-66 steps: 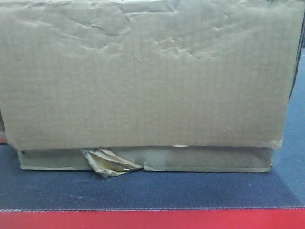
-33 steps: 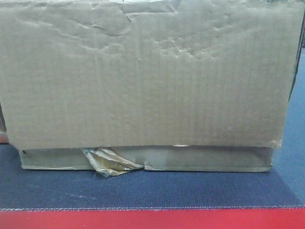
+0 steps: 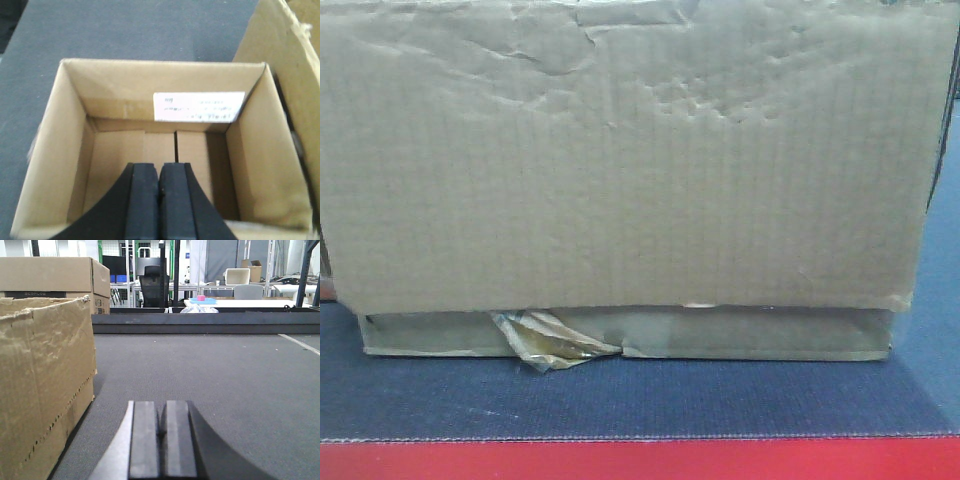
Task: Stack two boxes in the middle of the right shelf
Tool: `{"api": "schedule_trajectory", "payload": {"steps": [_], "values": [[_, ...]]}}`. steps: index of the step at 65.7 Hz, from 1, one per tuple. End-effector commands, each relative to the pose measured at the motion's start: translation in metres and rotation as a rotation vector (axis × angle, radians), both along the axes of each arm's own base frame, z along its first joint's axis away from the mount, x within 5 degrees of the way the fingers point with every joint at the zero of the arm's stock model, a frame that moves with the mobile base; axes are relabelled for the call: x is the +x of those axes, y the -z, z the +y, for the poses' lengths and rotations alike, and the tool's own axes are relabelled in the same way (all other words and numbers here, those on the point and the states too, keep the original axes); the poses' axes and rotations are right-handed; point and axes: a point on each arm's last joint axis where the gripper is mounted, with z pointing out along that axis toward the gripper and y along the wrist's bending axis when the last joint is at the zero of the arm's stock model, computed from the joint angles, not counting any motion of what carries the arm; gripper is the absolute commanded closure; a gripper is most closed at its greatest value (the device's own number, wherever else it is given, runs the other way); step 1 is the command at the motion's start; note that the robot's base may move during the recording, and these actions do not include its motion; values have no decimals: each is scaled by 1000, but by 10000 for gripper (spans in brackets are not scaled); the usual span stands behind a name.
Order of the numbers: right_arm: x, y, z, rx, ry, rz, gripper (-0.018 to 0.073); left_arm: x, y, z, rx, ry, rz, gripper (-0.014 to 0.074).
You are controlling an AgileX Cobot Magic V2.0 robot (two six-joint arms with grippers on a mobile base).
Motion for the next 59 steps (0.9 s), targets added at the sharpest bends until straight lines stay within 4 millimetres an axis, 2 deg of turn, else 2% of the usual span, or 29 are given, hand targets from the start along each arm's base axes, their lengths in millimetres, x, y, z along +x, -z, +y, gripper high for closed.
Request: {"api": "schedule_trajectory", "payload": {"steps": [1,14,22,41,48,59], "values": [[0,-2,0,-4,4,-24,721,13,-11,-1,-12,-2,31,691],[0,-2,0,-4,4,-24,721,47,-18,1,63,46,237,691],[0,-2,0,-4,4,-24,721,60,-20,16,74,13,293,691],[0,-2,0,-4,4,-24,721,57,-22,60,68,4,293,680],[0,-2,0,-4,4,-24,721,54,-22,75,31,-47,290,581],[0,-2,0,-4,4,-24,721,62,-13,84,-38,-68,293,333]]}}
